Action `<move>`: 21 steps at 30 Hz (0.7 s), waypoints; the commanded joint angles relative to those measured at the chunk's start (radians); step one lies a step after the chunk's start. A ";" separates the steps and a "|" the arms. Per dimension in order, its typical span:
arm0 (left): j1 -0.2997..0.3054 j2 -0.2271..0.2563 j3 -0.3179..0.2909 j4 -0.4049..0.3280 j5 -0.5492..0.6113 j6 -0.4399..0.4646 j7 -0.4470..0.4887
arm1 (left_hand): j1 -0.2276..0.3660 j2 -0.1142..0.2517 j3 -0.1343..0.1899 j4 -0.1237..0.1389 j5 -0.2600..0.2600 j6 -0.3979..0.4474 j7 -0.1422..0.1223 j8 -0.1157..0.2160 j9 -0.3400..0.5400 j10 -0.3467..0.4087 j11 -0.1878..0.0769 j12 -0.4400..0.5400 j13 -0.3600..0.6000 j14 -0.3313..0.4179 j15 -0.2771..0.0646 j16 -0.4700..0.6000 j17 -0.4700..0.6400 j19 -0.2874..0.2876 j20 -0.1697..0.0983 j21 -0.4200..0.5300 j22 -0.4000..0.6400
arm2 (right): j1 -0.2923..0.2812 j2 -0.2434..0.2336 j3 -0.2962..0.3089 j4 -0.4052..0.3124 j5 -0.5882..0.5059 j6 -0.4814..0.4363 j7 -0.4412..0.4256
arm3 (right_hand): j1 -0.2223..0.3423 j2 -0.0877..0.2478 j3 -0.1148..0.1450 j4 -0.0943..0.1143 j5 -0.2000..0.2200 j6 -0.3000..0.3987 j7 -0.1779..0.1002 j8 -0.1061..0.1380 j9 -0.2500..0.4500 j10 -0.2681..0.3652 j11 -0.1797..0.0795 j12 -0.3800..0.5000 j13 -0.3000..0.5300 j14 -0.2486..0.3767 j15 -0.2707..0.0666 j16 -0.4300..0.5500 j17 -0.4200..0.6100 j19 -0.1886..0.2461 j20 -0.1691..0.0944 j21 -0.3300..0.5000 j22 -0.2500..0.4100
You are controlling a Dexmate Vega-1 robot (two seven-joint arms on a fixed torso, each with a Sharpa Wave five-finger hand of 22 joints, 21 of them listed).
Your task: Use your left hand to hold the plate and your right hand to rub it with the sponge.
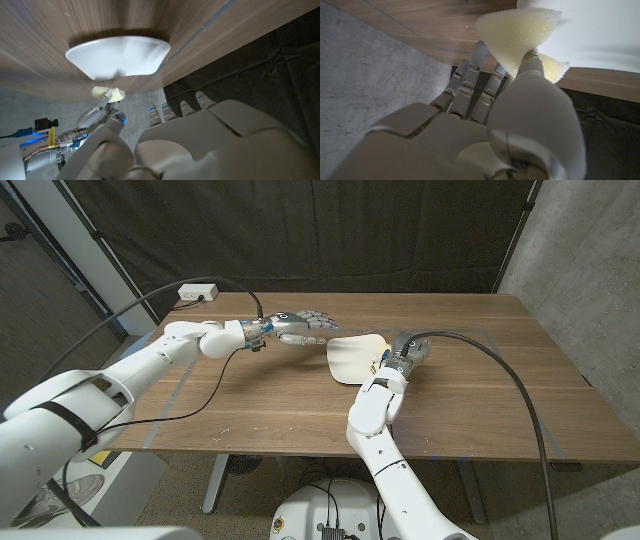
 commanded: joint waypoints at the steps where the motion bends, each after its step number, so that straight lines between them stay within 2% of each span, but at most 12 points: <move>1: 0.045 0.005 -0.058 0.016 -0.237 -0.026 0.060 | -0.006 0.005 -0.006 -0.001 -0.003 -0.015 -0.003 0.007 0.005 -0.016 0.001 0.004 0.003 -0.015 -0.014 0.000 0.003 -0.114 -0.001 0.007 0.005 | -0.034 0.033 0.043 -0.074 0.031 -0.033 -0.099 | 0.001 0.007 0.000 0.001 0.004 0.012 0.000 0.002 0.006 0.008 0.003 0.004 0.003 0.011 -0.154 -0.005 0.002 -0.003 -0.068 0.007 0.000; 8: 0.090 0.011 -0.099 0.015 -0.421 0.001 -0.020 | -0.011 -0.004 -0.014 0.000 -0.006 -0.036 -0.003 0.006 0.005 -0.029 0.003 0.006 0.003 -0.018 -0.008 0.002 0.004 -0.101 0.001 0.014 0.006 | -0.035 0.028 0.053 -0.091 0.023 -0.036 -0.102 | 0.001 0.007 -0.001 0.002 0.003 0.012 0.000 0.001 0.006 0.010 0.003 0.004 0.005 0.013 -0.154 -0.005 0.005 -0.004 -0.069 0.015 -0.005; 15: 0.129 0.010 -0.128 0.030 -0.634 0.020 -0.137 | -0.010 -0.006 -0.016 -0.002 -0.007 -0.047 -0.003 0.006 0.005 -0.034 0.004 0.007 0.003 -0.019 -0.006 0.003 0.004 -0.095 0.000 0.017 0.006 | -0.028 0.026 0.077 -0.098 0.036 -0.037 -0.104 | 0.001 0.007 -0.002 0.002 0.003 0.013 -0.001 0.000 0.006 0.010 0.003 0.000 0.005 0.013 -0.154 -0.007 0.004 -0.008 -0.069 0.023 -0.010; 21: 0.177 0.012 -0.158 0.013 -0.828 0.073 -0.254 | -0.008 -0.009 -0.018 -0.004 -0.008 -0.065 -0.002 0.005 0.005 -0.046 0.006 0.007 0.003 -0.018 -0.001 0.005 0.004 -0.090 0.003 0.020 0.006 | -0.025 0.026 0.104 -0.107 0.072 -0.034 -0.103 | 0.001 0.008 -0.003 0.003 0.003 0.011 -0.001 -0.002 0.006 0.008 0.003 -0.003 0.006 0.011 -0.154 -0.011 0.004 -0.009 -0.069 0.030 -0.014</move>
